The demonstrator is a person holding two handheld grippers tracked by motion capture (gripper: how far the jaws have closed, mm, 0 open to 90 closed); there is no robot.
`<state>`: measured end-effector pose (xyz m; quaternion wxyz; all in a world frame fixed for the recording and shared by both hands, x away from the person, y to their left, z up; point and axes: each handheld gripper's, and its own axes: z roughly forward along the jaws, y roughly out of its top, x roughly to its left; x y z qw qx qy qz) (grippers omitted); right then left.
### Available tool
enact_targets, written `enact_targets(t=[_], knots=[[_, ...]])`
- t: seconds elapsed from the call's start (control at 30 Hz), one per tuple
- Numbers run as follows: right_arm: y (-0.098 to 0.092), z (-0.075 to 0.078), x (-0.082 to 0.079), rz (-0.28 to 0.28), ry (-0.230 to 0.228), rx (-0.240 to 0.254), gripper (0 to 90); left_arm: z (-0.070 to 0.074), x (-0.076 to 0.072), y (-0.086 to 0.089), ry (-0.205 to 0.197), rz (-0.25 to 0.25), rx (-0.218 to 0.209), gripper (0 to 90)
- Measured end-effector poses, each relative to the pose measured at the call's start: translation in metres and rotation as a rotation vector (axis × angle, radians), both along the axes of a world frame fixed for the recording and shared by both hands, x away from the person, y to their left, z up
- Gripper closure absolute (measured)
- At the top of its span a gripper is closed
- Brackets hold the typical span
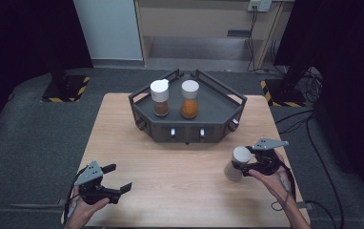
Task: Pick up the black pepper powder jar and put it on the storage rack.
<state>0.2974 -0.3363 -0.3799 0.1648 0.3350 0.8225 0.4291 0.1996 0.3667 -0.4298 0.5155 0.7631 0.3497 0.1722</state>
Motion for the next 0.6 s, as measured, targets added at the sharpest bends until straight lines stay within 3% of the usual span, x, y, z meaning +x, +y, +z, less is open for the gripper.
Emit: enact_targets(t=[0.23,0.6], knots=[[0.0031,-0.0042,-0.0026,-0.004,-0.020,-0.021,34.0,0.0000,0.0003,0.0001,0.002,0.000,0.000,2.8],[0.0023,-0.0026,-0.0010,0.009,-0.021,-0.031,34.3,0.0000,0.0005,0.0001,0.003,-0.001,0.000,2.8]])
